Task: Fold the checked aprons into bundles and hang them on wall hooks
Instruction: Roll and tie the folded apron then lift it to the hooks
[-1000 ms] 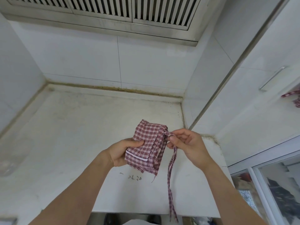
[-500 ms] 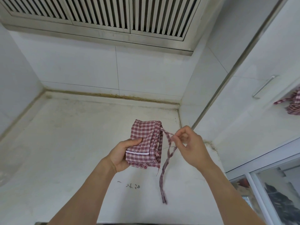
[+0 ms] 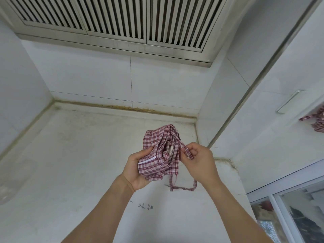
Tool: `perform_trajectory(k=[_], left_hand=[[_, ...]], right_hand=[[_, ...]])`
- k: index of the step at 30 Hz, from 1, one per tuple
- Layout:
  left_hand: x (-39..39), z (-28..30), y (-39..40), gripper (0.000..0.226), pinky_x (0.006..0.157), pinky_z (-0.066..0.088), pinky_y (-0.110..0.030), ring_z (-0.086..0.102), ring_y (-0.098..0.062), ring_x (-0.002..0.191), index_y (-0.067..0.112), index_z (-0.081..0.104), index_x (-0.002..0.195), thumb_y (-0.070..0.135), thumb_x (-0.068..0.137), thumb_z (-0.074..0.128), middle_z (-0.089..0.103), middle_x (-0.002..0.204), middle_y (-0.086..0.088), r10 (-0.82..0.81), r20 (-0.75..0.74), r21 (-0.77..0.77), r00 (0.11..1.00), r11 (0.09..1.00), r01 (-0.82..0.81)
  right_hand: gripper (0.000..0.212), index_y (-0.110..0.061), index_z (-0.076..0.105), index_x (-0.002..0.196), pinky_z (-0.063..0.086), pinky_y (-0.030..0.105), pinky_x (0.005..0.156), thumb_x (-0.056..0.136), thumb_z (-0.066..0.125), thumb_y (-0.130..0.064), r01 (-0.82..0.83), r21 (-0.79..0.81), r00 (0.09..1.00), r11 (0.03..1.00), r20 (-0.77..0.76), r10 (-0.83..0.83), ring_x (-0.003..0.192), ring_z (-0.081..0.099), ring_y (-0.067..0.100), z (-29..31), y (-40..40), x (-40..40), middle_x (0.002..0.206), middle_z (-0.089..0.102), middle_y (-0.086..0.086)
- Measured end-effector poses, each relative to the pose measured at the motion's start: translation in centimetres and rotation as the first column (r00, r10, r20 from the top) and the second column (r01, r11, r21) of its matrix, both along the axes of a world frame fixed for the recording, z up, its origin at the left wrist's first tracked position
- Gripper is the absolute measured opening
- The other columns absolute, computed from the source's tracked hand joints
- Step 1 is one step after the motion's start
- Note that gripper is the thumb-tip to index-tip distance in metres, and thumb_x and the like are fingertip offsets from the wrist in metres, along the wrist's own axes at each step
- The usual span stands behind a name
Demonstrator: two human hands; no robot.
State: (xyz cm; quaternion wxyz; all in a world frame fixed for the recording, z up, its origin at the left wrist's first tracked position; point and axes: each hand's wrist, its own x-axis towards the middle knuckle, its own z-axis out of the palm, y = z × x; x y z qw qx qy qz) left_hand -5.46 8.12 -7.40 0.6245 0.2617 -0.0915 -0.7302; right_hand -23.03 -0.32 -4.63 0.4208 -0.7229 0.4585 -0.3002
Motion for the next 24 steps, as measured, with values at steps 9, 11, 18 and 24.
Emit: perform_trajectory(k=[9,11,18,24], left_hand=[[-0.3,0.3,-0.3,0.038,0.091,0.052,-0.044,0.070,-0.032,0.097,0.002,0.077,0.103,0.028,0.086,0.055,0.070,0.113,-0.018,-0.061,0.198,0.132,0.978,0.991,0.035],[0.1,0.0,-0.4,0.041,0.091,0.052,-0.043,0.069,-0.033,0.103,0.002,0.071,0.114,0.029,0.085,0.059,0.069,0.118,-0.018,-0.090,0.333,0.162,0.939,0.986,0.037],[0.2,-0.6,0.2,0.036,0.076,0.057,-0.027,0.074,-0.014,0.087,0.019,0.071,0.108,0.049,0.096,0.054,0.077,0.098,0.001,-0.343,0.831,0.282,0.438,0.939,0.199],[0.3,-3.7,1.5,0.064,0.052,0.035,-0.020,0.049,-0.008,0.055,0.019,0.047,0.061,0.071,0.095,0.030,0.052,0.061,0.005,-0.487,0.835,0.530,-0.257,0.837,0.134]], right_hand=[[0.016,0.001,0.069,0.083,0.036,0.024,0.039,0.093,0.062,-0.010,-0.057,0.488,0.965,0.871,0.250,-0.077,0.044,0.050,0.019,1.1,1.0,1.1,0.060,0.060,0.011],[0.028,-0.010,0.063,0.074,0.015,0.025,0.041,0.095,0.055,-0.027,-0.114,0.610,0.966,0.784,0.251,-0.055,0.041,0.030,0.014,1.0,0.6,0.5,0.055,0.043,0.005],[0.041,-0.017,0.072,0.107,0.061,0.039,0.082,0.079,0.079,-0.047,-0.096,0.683,0.995,0.724,0.063,0.072,0.086,0.075,0.017,-1.1,2.2,1.1,0.095,0.077,0.000],[0.026,-0.011,0.074,0.101,0.062,0.037,0.074,0.082,0.081,-0.026,-0.029,0.723,0.993,0.690,0.097,-0.061,0.086,0.075,0.021,-5.9,4.0,1.4,0.093,0.077,0.006]])
